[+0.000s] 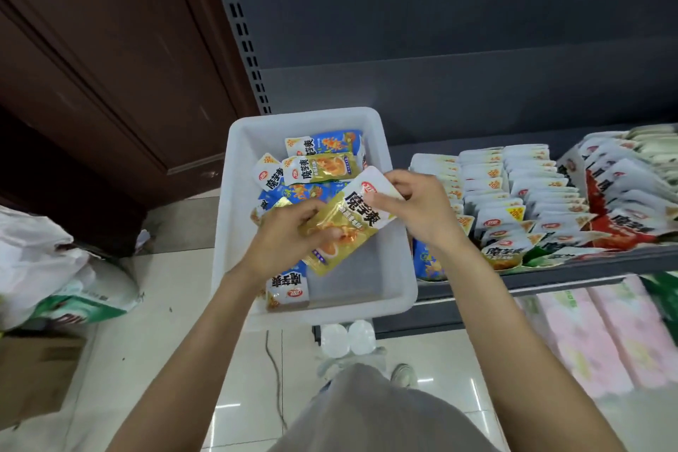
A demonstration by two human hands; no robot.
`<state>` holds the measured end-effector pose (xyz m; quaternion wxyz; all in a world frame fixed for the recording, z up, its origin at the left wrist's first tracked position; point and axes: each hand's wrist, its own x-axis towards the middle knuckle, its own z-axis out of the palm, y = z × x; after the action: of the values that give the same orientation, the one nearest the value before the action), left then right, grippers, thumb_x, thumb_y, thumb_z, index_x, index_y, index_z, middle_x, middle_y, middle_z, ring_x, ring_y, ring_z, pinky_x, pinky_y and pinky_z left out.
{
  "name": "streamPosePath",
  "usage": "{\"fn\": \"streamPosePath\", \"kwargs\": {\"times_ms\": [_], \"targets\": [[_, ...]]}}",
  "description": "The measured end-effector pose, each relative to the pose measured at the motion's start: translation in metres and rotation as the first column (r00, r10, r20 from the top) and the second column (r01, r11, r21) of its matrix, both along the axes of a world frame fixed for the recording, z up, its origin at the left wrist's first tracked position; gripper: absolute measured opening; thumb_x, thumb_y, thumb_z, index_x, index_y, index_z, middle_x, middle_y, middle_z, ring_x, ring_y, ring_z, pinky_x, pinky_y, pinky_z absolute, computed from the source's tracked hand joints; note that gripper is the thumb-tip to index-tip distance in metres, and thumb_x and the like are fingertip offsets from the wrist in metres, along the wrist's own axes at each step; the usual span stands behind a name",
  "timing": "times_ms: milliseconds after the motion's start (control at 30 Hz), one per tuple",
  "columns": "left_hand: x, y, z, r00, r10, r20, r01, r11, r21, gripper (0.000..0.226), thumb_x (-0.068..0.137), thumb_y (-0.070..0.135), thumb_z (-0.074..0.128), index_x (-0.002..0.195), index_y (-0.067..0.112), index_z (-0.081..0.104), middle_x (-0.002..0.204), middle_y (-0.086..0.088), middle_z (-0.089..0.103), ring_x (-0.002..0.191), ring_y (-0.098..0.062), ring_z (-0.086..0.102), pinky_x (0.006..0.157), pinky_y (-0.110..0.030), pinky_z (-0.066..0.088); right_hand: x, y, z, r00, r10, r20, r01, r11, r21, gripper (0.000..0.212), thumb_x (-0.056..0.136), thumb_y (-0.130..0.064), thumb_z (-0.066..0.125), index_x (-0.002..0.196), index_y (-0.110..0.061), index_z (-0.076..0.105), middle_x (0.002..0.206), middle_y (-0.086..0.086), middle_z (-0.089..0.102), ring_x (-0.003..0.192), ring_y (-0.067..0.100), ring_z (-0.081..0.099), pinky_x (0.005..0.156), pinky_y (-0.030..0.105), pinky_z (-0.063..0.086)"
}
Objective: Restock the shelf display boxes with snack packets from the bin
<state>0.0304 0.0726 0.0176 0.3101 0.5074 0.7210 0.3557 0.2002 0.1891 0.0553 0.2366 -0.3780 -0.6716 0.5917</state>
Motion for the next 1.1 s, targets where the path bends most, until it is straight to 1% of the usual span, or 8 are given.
{"fn": "streamPosePath", "kwargs": {"times_ms": [200, 333, 467, 600, 700, 900, 1000, 1100], "targets": [[0.043, 0.018, 0.020, 0.941, -0.138, 0.310, 0.134, 0.990, 0.036, 0.015, 0.077, 0.013, 0.075, 0.088, 0.019, 0.067, 0.088, 0.008, 0.073, 0.083, -0.007, 0.068, 0.076, -0.020, 0.053, 0.050, 0.006, 0.005, 0.990, -0.135, -0.051, 0.130, 0.987, -0.094, 0.006, 0.082, -0.011, 0.071, 0.085, -0.016, 0.070, 0.076, -0.004, 0.074, 0.070, 0.009, 0.068, 0.061, 0.025, 0.054], [0.081, 0.032, 0.020, 0.925, -0.211, 0.316, 0.193, 0.977, 0.089, 0.020, 0.075, 0.009, 0.077, 0.087, 0.021, 0.066, 0.082, 0.012, 0.071, 0.077, -0.002, 0.066, 0.072, -0.014, 0.049, 0.101, 0.009, 0.019, 0.991, -0.045, 0.122, 0.028, 0.989, 0.143, 0.011, 0.083, -0.016, 0.071, 0.091, -0.023, 0.068, 0.076, -0.016, 0.071, 0.068, 0.003, 0.064, 0.059, 0.021, 0.051], [0.136, 0.046, 0.010, 0.930, -0.253, 0.267, 0.226, 0.966, 0.128, 0.019, 0.070, 0.029, 0.080, 0.084, 0.030, 0.066, 0.084, 0.010, 0.072, 0.078, -0.009, 0.068, 0.074, -0.029, 0.055, 0.162, 0.009, 0.036, 0.968, -0.033, 0.250, -0.030, 0.969, 0.245, 0.016, 0.081, -0.013, 0.073, 0.087, -0.026, 0.066, 0.082, -0.025, 0.067, 0.073, -0.002, 0.063, 0.060, 0.026, 0.057], [0.181, 0.067, 0.000, 0.918, -0.334, -0.213, 0.377, 0.902, 0.210, 0.019, 0.079, 0.032, 0.072, 0.096, 0.027, 0.067, 0.081, 0.003, 0.072, 0.073, -0.018, 0.066, 0.061, -0.030, 0.049, 0.203, 0.011, 0.038, 0.932, -0.162, 0.324, -0.018, 0.873, 0.487, 0.011, 0.084, -0.012, 0.070, 0.082, -0.021, 0.065, 0.073, -0.016, 0.066, 0.073, 0.008, 0.062, 0.065, 0.018, 0.049], [0.195, 0.080, -0.007, 0.832, -0.263, -0.489, 0.397, 0.898, 0.192, 0.022, 0.085, 0.023, 0.066, 0.106, 0.014, 0.067, 0.090, -0.007, 0.072, 0.079, -0.028, 0.067, 0.063, -0.033, 0.049, 0.213, 0.016, 0.036, 0.922, -0.271, 0.278, 0.047, 0.788, 0.614, 0.014, 0.085, -0.013, 0.069, 0.090, -0.025, 0.063, 0.076, -0.031, 0.060, 0.075, -0.007, 0.058, 0.065, 0.005, 0.040], [0.195, 0.097, -0.014, 0.727, -0.093, -0.681, 0.333, 0.915, 0.230, 0.023, 0.061, 0.016, 0.086, 0.076, 0.011, 0.070, 0.058, -0.005, 0.066, 0.046, -0.023, 0.061, 0.039, -0.024, 0.043, 0.210, 0.036, 0.012, 0.935, -0.297, 0.192, 0.111, 0.762, 0.638, 0.010, 0.089, -0.012, 0.064, 0.097, -0.017, 0.068, 0.087, -0.016, 0.065, 0.081, 0.003, 0.064, 0.074, 0.019, 0.051], [0.196, 0.099, -0.021, 0.712, -0.114, -0.693, 0.315, 0.934, 0.170, 0.026, 0.065, 0.017, 0.084, 0.087, 0.010, 0.071, 0.062, -0.005, 0.068, 0.047, -0.024, 0.063, 0.040, -0.027, 0.047, 0.207, 0.047, 0.007, 0.935, -0.266, 0.236, 0.021, 0.702, 0.711, 0.013, 0.088, -0.010, 0.065, 0.100, -0.013, 0.069, 0.088, -0.011, 0.066, 0.079, 0.000, 0.060, 0.069, 0.006, 0.043], [0.197, 0.099, -0.030, 0.749, -0.133, -0.649, 0.322, 0.929, 0.181, 0.022, 0.073, 0.014, 0.078, 0.094, 0.012, 0.069, 0.069, -0.004, 0.071, 0.054, -0.024, 0.067, 0.045, -0.033, 0.054, 0.209, 0.054, 0.004, 0.922, -0.243, 0.302, -0.077, 0.647, 0.759, 0.016, 0.087, -0.009, 0.067, 0.102, -0.015, 0.069, 0.089, -0.006, 0.071, 0.077, 0.007, 0.064, 0.069, 0.022, 0.051]]}}
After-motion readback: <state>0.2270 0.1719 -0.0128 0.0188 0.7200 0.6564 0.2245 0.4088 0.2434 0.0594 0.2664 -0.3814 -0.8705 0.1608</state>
